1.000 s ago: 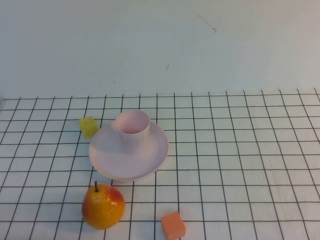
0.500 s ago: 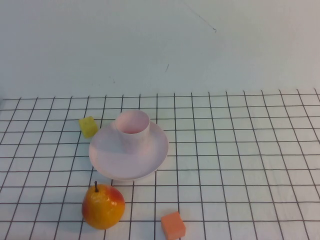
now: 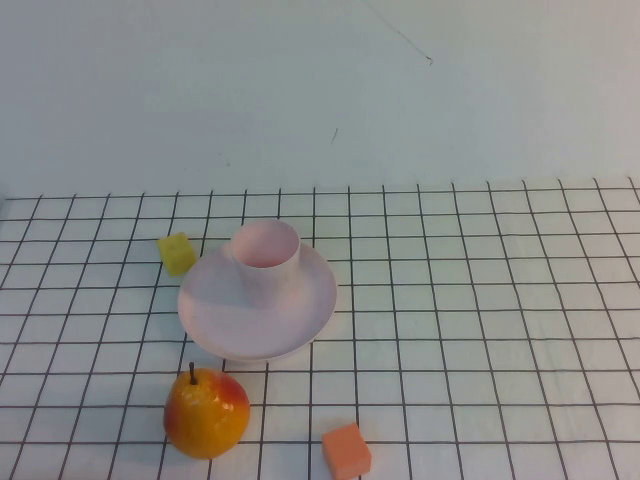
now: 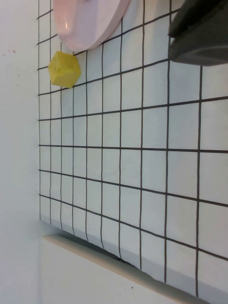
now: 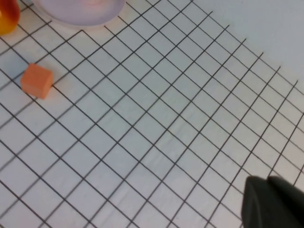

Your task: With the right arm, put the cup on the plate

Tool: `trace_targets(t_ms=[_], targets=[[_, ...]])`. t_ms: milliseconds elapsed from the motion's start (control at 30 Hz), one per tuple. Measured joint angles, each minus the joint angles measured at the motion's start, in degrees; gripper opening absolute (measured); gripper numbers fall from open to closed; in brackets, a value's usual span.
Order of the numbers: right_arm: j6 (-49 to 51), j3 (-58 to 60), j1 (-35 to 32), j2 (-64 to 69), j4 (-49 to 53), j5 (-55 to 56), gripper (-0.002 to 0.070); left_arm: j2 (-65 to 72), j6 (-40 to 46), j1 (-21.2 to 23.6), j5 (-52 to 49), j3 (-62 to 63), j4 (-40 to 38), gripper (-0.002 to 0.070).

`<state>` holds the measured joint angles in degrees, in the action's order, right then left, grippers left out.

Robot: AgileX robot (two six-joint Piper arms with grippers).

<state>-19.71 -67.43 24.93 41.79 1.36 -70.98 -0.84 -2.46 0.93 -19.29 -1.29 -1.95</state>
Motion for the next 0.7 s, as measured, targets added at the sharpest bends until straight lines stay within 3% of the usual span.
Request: trace_targets(t_ms=[200, 367, 700], targets=[[9.3, 0.4, 0.0, -2.3, -0.7, -0.1, -0.0002, 0.0, 0.0, 0.0, 0.0, 0.0, 0.0, -0.0003], [9.8, 0.6, -0.4, -3.0, -0.7, -0.1, -0.0002, 0.0, 0.0, 0.0, 0.0, 0.0, 0.0, -0.0003], [7.5, 12.9, -14.7, -15.1, -1.7, 11.5, -0.0002, 0.0, 0.0, 0.0, 0.0, 0.0, 0.0, -0.0003]])
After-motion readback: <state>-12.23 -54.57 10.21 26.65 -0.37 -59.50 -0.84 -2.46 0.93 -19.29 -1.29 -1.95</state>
